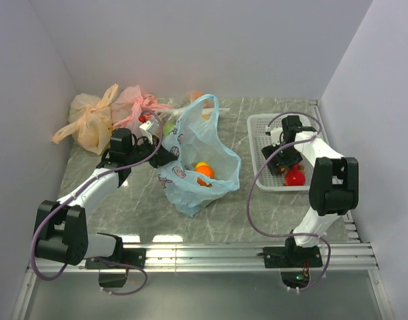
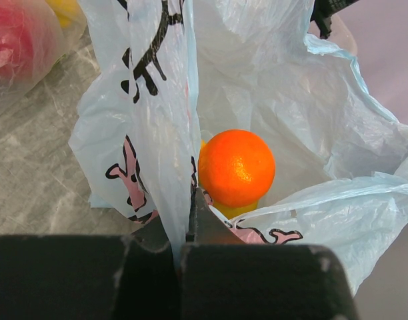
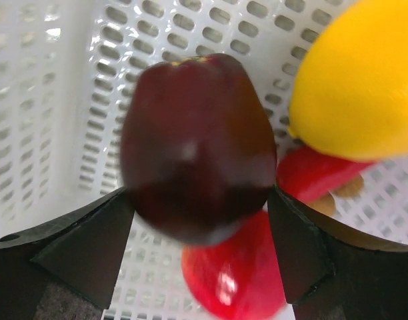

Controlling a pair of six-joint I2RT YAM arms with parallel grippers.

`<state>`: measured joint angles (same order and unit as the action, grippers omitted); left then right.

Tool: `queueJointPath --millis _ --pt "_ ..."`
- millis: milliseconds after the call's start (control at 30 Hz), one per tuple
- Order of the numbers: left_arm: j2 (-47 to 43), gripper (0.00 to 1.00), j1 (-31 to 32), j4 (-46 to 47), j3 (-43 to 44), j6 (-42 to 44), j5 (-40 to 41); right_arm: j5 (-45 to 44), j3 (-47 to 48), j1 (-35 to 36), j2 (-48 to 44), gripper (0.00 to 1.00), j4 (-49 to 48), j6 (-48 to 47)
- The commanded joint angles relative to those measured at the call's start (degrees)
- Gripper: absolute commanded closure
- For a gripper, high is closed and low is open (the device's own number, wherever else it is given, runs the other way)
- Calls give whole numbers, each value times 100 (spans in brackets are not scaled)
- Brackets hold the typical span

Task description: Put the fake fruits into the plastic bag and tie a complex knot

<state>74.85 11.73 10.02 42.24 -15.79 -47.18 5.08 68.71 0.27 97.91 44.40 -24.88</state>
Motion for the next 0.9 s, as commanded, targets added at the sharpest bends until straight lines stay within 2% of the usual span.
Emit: queueJointPath --millis 0,133,300,333,433,600,667,700,867 --pt "3 99 14 202 30 76 -37 -113 126 -1 149 14 -352 63" --pt "21 99 14 255 13 50 -55 -69 73 -1 150 16 -441 107" --pt "56 99 14 194 65 85 -81 63 248 -1 -157 59 -257 133" --pt "56 99 14 193 74 85 -90 115 318 -1 -367 62 -170 142" --pt "21 99 14 184 65 85 -99 572 757 -1 -894 64 217 185" --pt "30 99 14 202 65 59 -116 2335 2171 112 -1458 62 1183 212" --pt "47 99 14 184 65 50 -116 2585 2654 419 -1573 62 1325 290" --pt "47 99 14 176 83 59 -116 2655 2752 830 -1599 62 1351 335" --pt "65 99 14 44 127 146 -134 2472 3069 2132 -1477 62 1194 633"
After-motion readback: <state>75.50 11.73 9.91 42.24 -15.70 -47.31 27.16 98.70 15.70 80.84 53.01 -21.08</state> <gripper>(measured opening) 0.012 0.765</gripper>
